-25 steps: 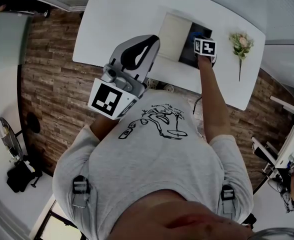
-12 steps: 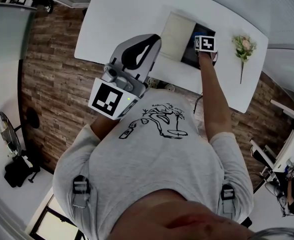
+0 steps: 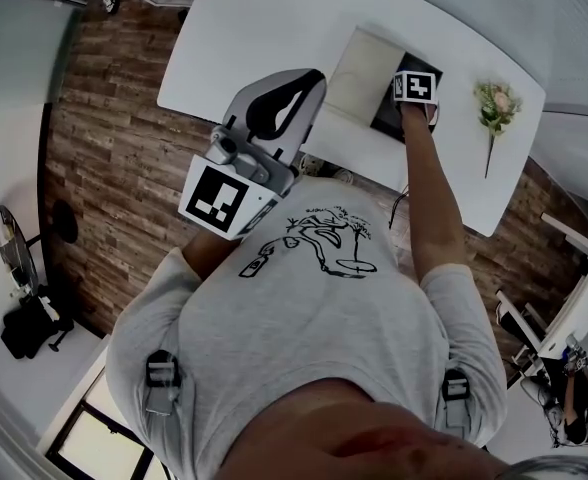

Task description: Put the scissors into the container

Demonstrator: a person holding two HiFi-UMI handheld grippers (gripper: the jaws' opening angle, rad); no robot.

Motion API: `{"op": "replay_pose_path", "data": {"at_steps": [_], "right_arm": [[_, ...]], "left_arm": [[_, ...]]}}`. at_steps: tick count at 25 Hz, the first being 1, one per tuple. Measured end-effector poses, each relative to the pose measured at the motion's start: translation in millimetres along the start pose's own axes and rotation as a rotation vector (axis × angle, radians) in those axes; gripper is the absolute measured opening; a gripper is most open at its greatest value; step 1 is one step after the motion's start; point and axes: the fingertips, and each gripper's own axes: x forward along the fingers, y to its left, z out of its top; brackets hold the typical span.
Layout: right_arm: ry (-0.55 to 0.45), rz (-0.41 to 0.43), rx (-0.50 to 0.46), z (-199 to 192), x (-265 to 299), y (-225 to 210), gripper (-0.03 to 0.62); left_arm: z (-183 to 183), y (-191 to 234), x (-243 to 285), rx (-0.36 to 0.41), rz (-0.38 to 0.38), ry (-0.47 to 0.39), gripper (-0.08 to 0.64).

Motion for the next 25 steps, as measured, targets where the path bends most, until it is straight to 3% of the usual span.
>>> {"op": "replay_pose_path", "data": {"at_steps": [7,13,25], "right_arm": [[0.033,0.013,0.038,-11,11,0,0.086],[0.039,0.018,0.047,-12,14,4,0.089],[-0.020,0.034,0.095,-5,-1,2,0.106]], "left_arm": [[-5,1,-8,0.000,0.019,0.044,0.026],[2,4,-11,0.008,0.014,0.009,0.026],[-1,-4,-11,0.003,-0.001,0.038,0.026]]}}
